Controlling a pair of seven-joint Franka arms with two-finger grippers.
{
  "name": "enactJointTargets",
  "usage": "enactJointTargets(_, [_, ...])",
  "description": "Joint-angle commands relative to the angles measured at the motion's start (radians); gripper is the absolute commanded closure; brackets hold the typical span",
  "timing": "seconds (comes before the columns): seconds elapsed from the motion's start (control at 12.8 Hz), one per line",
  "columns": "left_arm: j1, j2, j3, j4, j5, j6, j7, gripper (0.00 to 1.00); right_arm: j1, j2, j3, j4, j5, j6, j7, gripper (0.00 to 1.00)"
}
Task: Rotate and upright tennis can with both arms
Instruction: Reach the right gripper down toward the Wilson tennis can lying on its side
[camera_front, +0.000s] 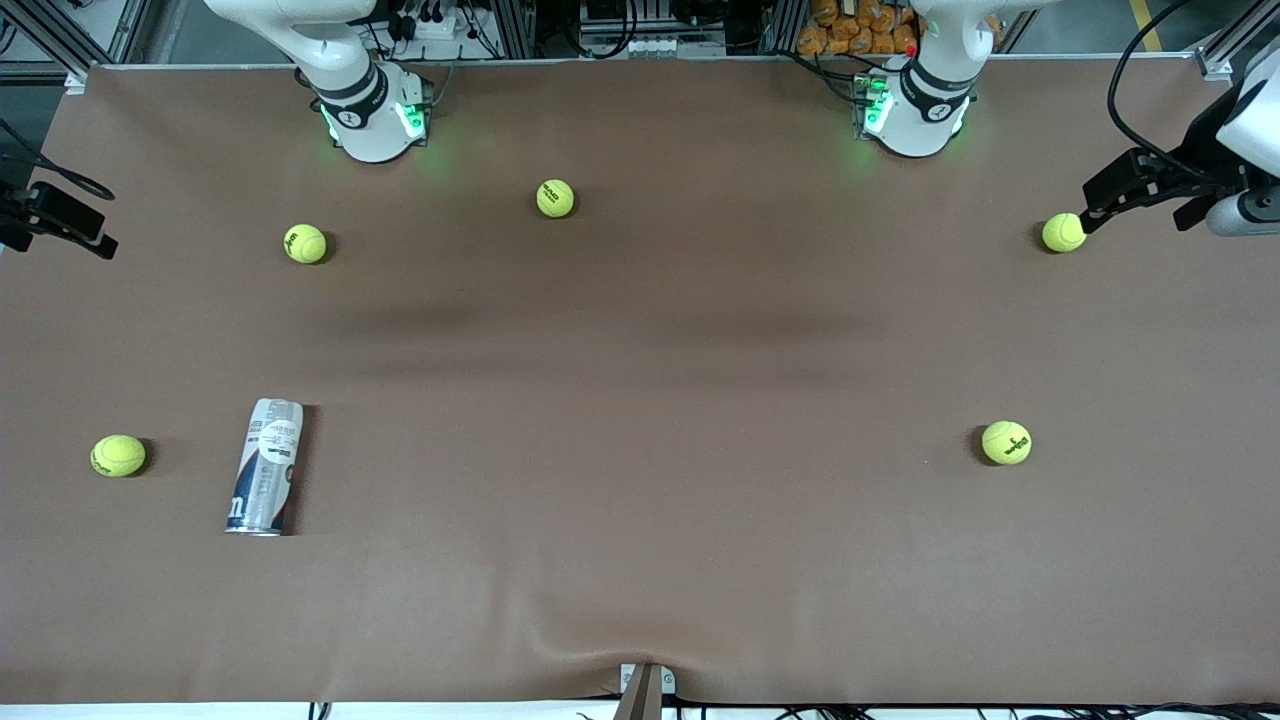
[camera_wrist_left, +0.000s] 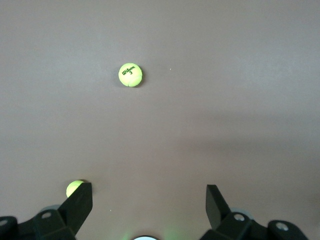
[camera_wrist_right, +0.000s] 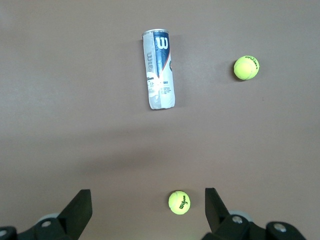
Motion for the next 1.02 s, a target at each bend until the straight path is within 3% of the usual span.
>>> enactJointTargets(0.0, [0.010, -0.006, -0.007, 0.024, -0.004, -0.044, 0.004, 0.00, -0.012, 0.015, 0.007, -0.005, -0.015, 0.006, 0.012, 0.00])
enactJointTargets(0.39, [0.010, 0.011, -0.009, 0.038, 0.028, -0.053, -0.001, 0.00, -0.002, 0.092, 0.007, -0.007, -0.013, 0.054, 0.006, 0.00])
enactJointTargets(0.55, [0.010, 0.011, -0.009, 0.032, 0.028, -0.053, 0.002, 0.00, -0.002, 0.165, 0.007, -0.007, -0.011, 0.095, 0.001, 0.00])
enactJointTargets(0.94, [0.011, 0.020, -0.009, 0.024, 0.027, -0.056, 0.011, 0.00, -0.012, 0.394, 0.007, -0.014, -0.011, 0.382, -0.124, 0.00])
